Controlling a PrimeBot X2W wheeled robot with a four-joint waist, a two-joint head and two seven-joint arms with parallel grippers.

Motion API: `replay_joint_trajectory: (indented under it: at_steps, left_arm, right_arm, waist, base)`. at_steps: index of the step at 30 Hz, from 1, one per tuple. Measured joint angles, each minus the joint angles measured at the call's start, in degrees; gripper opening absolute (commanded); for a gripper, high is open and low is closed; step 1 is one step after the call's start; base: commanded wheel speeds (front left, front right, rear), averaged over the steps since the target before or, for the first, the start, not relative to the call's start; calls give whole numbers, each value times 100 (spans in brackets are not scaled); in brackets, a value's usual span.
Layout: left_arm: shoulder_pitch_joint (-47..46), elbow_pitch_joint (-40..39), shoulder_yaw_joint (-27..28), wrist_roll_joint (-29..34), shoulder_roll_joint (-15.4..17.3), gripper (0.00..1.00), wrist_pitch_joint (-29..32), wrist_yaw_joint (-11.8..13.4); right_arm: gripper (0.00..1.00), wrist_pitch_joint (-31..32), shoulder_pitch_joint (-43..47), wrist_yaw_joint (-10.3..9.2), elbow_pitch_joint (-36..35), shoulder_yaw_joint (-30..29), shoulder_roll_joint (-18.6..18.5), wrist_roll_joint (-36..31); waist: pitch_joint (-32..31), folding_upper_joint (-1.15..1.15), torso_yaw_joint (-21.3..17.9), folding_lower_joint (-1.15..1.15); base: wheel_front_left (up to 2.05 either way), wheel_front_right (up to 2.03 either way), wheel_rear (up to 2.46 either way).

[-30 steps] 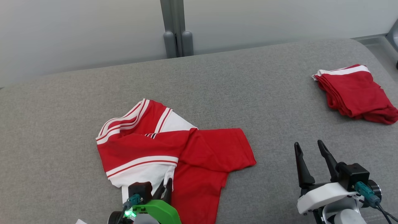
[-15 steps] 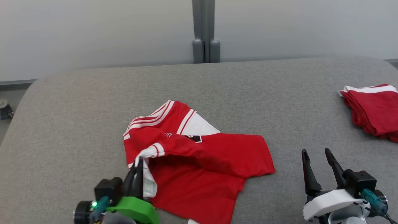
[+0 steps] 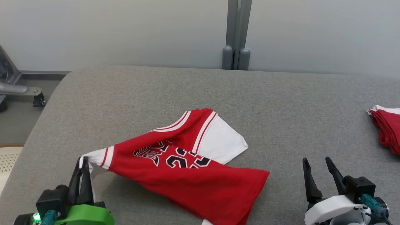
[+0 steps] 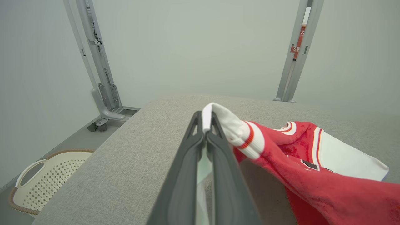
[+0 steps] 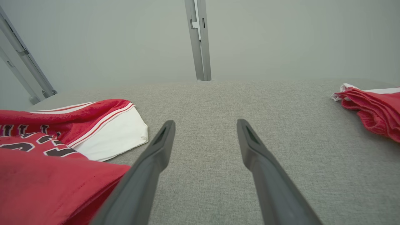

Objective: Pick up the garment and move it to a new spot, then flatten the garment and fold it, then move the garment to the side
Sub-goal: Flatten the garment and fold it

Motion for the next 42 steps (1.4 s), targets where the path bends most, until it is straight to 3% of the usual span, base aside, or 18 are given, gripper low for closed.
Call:
replay_joint_trajectory:
  at_steps: [3, 6, 14, 15, 16, 17, 18, 25, 40, 41, 42]
  left_arm:
    - [138, -120, 27, 73, 113, 0, 151, 137]
    - [264, -69, -110, 20, 56, 0, 258, 122]
    - [306, 994, -379, -271, -378, 0, 185, -185]
    - [303, 1143, -402, -296, -430, 11, 158, -229]
    - [295, 1282, -430, -310, -487, 34, 134, -261]
    - [281, 1411, -458, -330, -536, 83, 91, -287]
    - [267, 1485, -474, -330, -568, 100, 57, -319]
    - [-20, 1544, -501, -337, -779, 100, -211, -485]
    - [-231, 1215, -565, -190, -848, 100, -316, -493]
    - [-233, 1220, -568, -190, -855, 100, -330, -493]
    - [-242, 1223, -569, -189, -862, 100, -332, -493]
  right_arm:
    - [100, 0, 1, 0, 71, 31, -1, -22]
    - [100, 0, 0, 0, 136, 74, -1, -23]
    - [100, 0, -34, 0, 376, 307, -3, -21]
    - [100, 0, -38, 0, 421, 364, -3, -21]
    - [100, 1, -40, 0, 485, 426, -4, -21]
    - [100, 14, -47, 0, 543, 491, -1, -20]
    - [100, 44, -62, 0, 591, 548, -1, -15]
    - [100, 412, -166, 0, 925, 1054, -1, 68]
    - [100, 977, -889, 0, 2238, 1958, 0, 467]
    - [89, 1002, -936, 0, 2294, 2016, -1, 506]
    - [36, 1011, -998, -1, 2356, 2076, -1, 543]
  waist:
    - [-14, 0, -4, 0]
    - [-14, 0, -17, 0]
    - [-9, 0, -85, 0]
    - [-7, 0, -94, 0]
    - [-4, 0, -101, 0]
    - [-1, 0, -104, 0]
    - [-1, 0, -103, 0]
    - [15, 0, -15, 0]
    - [87, 0, 323, 0]
    - [94, 0, 337, 0]
    - [105, 0, 350, 0]
  base:
    - [0, 0, 0]
    - [0, 0, 0]
    - [0, 0, 0]
    - [0, 0, 0]
    - [0, 0, 0]
    - [0, 0, 0]
    - [0, 0, 0]
    - [0, 0, 0]
    - [0, 0, 0]
    - [0, 0, 0]
    - [0, 0, 0]
